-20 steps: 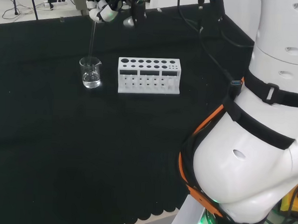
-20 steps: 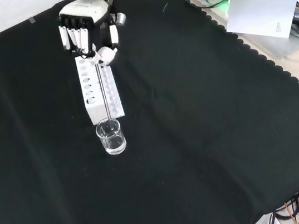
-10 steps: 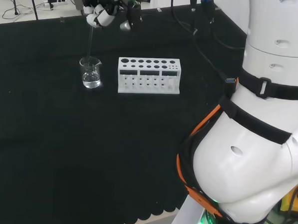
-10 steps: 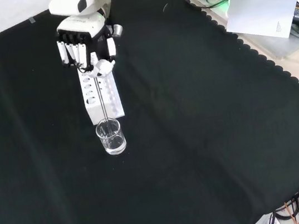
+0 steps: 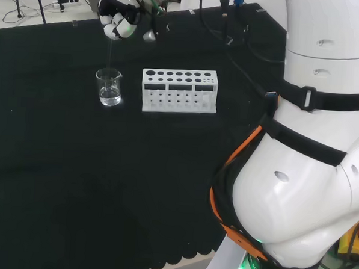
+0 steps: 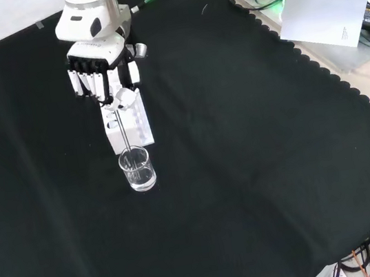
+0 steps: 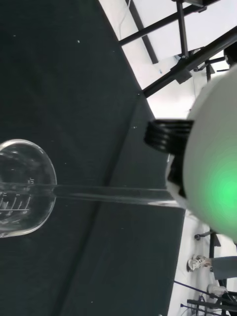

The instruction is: Stir in the beaker to the left of the white test tube rack with the glass rod.

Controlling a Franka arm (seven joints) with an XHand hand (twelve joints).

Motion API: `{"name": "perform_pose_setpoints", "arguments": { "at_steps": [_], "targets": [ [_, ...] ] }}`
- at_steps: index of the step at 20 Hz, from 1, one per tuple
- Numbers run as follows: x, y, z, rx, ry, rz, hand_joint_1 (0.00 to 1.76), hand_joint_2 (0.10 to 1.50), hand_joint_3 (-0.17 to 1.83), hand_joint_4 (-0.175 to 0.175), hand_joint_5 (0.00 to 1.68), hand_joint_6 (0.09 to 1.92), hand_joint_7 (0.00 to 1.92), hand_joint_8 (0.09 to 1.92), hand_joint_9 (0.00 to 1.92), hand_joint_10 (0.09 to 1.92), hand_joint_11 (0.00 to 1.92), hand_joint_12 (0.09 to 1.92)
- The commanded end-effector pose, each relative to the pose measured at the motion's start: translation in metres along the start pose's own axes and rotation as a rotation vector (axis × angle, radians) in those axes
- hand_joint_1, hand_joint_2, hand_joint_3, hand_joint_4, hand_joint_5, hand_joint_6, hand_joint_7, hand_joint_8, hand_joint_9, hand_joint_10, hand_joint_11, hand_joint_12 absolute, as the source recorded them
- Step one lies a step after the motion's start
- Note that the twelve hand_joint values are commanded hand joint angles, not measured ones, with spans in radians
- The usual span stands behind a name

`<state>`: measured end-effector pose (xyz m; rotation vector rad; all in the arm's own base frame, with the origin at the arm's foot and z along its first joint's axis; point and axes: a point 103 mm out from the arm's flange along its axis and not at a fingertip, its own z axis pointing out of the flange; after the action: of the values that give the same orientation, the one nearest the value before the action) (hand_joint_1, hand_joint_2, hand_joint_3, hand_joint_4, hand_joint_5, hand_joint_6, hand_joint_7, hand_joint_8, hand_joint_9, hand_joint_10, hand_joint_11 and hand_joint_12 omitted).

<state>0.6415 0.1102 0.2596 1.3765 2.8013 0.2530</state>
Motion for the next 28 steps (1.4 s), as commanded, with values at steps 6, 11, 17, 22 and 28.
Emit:
{"name": "perform_pose_setpoints", "arguments": {
  "at_steps": [6, 11, 17, 22, 28],
  "targets": [
    [-0.009, 0.004, 0.009, 0.038, 0.0, 0.027, 1.22, 0.49, 0.96, -0.175, 1.29, 0.79, 1.57, 1.04, 1.79, 0.74, 1.46, 1.1],
    [-0.015, -0.002, -0.002, 0.029, -0.009, 0.04, 1.22, 0.49, 0.96, -0.175, 1.29, 0.79, 1.57, 1.04, 1.79, 0.74, 1.46, 1.1],
    [-0.018, -0.013, -0.007, 0.027, -0.022, 0.05, 1.22, 0.5, 0.96, -0.175, 1.29, 0.79, 1.57, 1.04, 1.79, 0.74, 1.46, 1.1],
    [-0.004, -0.016, -0.005, 0.055, -0.045, 0.053, 1.22, 0.5, 0.96, -0.175, 1.29, 0.79, 1.57, 1.04, 1.79, 0.74, 1.46, 1.1],
    [0.015, -0.011, 0.003, 0.044, -0.015, 0.025, 1.22, 0.5, 0.96, -0.175, 1.29, 0.79, 1.57, 1.04, 1.79, 0.74, 1.46, 1.1]
  ]
}}
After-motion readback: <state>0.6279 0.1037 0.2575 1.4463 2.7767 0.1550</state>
